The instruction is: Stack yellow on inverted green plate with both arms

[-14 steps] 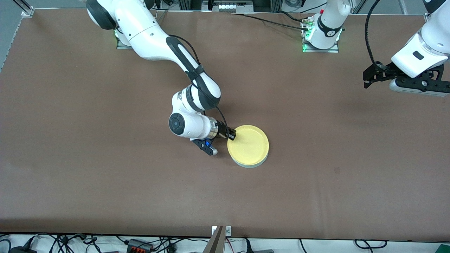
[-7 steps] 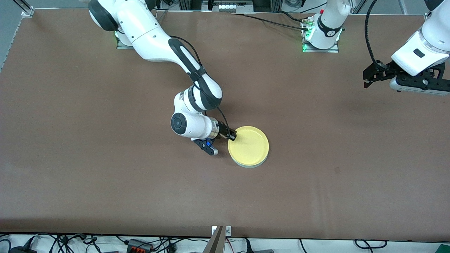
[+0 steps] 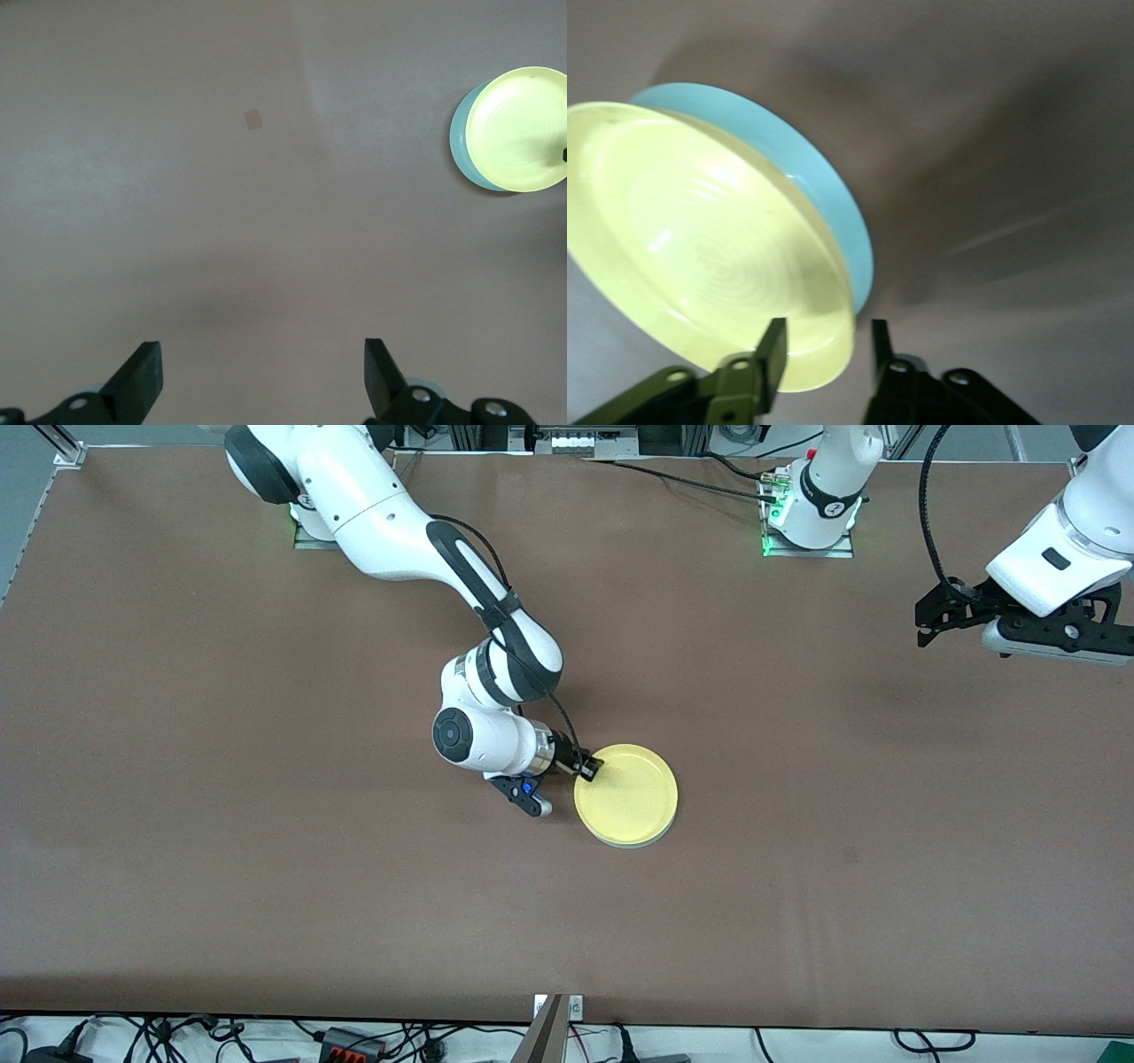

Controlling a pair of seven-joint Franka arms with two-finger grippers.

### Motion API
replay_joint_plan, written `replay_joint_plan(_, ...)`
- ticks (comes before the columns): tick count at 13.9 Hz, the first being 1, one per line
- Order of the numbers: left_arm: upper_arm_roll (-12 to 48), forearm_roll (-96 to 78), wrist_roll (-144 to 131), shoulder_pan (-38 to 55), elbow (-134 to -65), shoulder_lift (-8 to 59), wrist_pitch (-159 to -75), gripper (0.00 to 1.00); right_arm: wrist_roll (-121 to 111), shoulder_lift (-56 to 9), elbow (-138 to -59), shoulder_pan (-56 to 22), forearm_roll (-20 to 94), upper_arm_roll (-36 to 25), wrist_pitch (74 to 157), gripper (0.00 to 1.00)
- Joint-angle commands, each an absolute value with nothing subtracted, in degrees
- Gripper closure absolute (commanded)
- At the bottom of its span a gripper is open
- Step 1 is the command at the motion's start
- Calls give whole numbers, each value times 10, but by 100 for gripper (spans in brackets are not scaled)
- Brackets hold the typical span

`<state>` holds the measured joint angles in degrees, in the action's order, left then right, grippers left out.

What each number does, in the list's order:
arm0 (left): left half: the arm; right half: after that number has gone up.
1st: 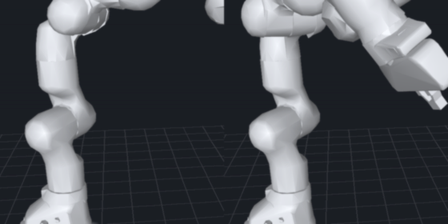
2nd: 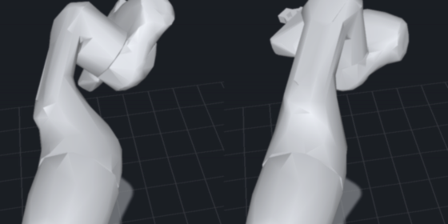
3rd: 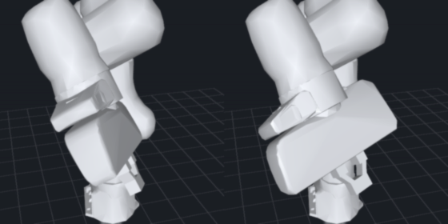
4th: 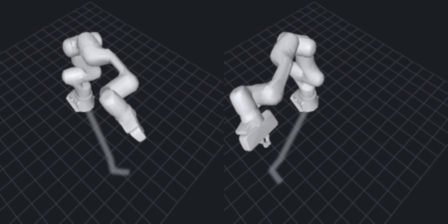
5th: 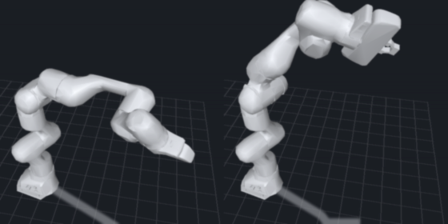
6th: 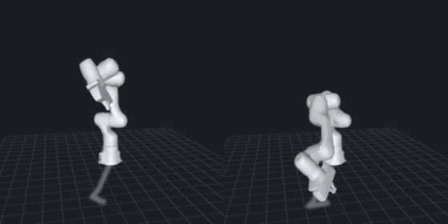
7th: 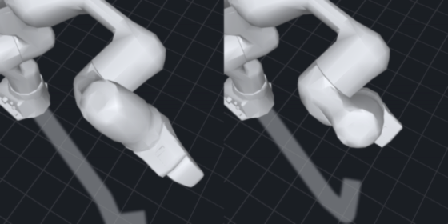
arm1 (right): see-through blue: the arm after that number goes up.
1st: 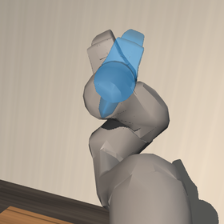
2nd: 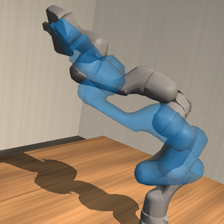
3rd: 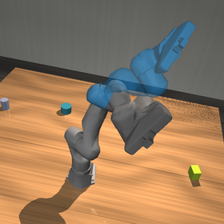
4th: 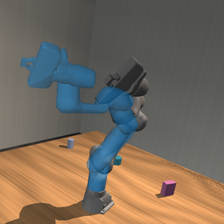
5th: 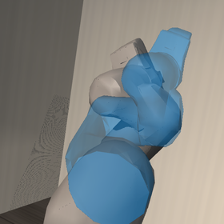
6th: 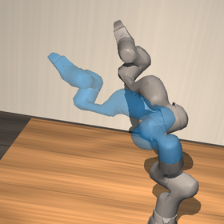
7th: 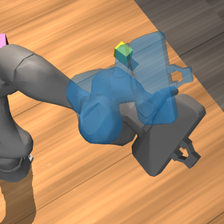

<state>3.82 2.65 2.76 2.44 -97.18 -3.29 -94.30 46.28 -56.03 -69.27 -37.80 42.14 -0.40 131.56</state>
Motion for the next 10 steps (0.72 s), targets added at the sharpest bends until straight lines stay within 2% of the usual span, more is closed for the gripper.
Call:
replay_joint_plan(1, 40, 40, 29, 29, -962, -31, -939, 0, 471, -559, -671, -379, 431, -3, 1316, 0)
replay_joint_plan(5, 40, 40, 27, 29, -962, -31, -939, 0, 462, -509, -671, -356, 418, -11, 1237, 0)
replay_joint_plan(10, 40, 39, 31, 28, -962, -31, -940, 0, 378, -429, -694, -315, 326, -11, 1122, 0)
